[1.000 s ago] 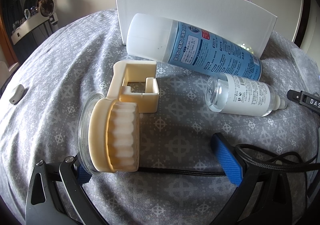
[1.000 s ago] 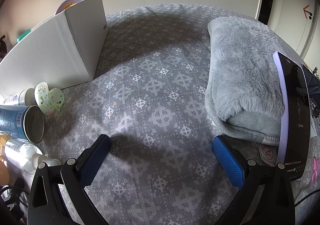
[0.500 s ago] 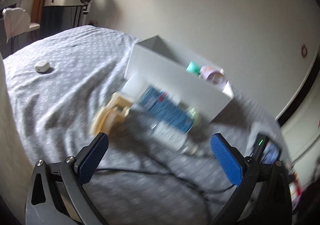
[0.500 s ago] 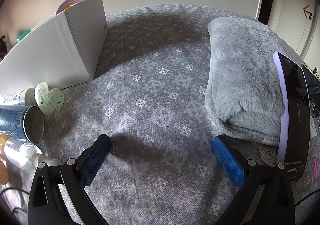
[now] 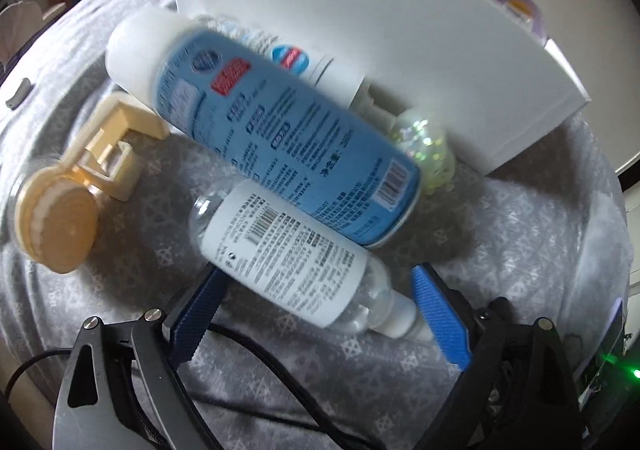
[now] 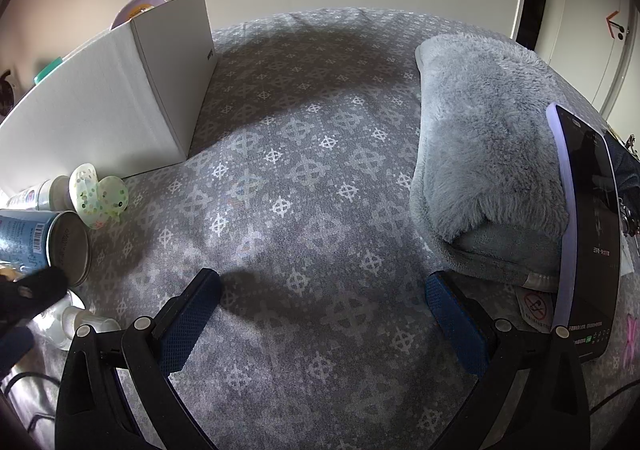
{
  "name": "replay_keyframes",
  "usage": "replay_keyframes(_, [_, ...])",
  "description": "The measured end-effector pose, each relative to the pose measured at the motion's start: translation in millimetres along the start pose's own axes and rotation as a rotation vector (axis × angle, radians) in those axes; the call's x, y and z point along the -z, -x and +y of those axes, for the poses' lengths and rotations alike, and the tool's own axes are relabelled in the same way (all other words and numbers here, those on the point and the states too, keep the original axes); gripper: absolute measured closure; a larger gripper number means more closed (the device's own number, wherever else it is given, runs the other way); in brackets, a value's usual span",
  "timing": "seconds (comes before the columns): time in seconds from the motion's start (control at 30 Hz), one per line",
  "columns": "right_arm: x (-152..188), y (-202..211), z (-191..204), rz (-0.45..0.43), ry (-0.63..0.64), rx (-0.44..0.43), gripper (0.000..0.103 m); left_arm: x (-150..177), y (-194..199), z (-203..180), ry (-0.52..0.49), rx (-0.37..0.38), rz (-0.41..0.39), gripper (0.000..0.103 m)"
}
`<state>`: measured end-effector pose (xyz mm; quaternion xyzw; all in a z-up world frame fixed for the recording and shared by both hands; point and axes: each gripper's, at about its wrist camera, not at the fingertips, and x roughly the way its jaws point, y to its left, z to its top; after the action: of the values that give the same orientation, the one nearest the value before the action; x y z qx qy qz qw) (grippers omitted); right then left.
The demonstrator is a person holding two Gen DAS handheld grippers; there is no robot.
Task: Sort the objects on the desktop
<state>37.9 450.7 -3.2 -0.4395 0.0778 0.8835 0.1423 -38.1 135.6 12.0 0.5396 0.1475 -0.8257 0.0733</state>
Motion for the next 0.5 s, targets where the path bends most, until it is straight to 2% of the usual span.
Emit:
replay_keyframes(0.13, [-0.1,-0.4,0.7,0.000,0.006,0.008,0.000,-0.3,-12.4,-15.6,-0.060,-0.087,0.012,0.006])
replay_keyframes(0.2, [0.3,-0.6,1.0,0.000,0.006,0.008,0.000,3.9,-12.9,-19.8,-0.069,-0.106,-0.004,0.006])
replay_keyframes(0.3, [0.2,-0.5,0.9,0.000,0.009,0.010,0.000,10.9,-7.7,-17.8,-0.046,-0.113,-0.035,0.018])
replay_keyframes(0.37, [0.2,-0.2,0.3,0.000,0.006,0.008,0.000,13.8,-4.7,-16.8,-0.042,-0.121,-0.041,0.030])
replay_keyframes(0.5, [-0.4,-0.2,0.4,0.000,0.006,0.008,0.000,21.4,2.6,-11.5,-0.017,-0.117,-0.045,0.042])
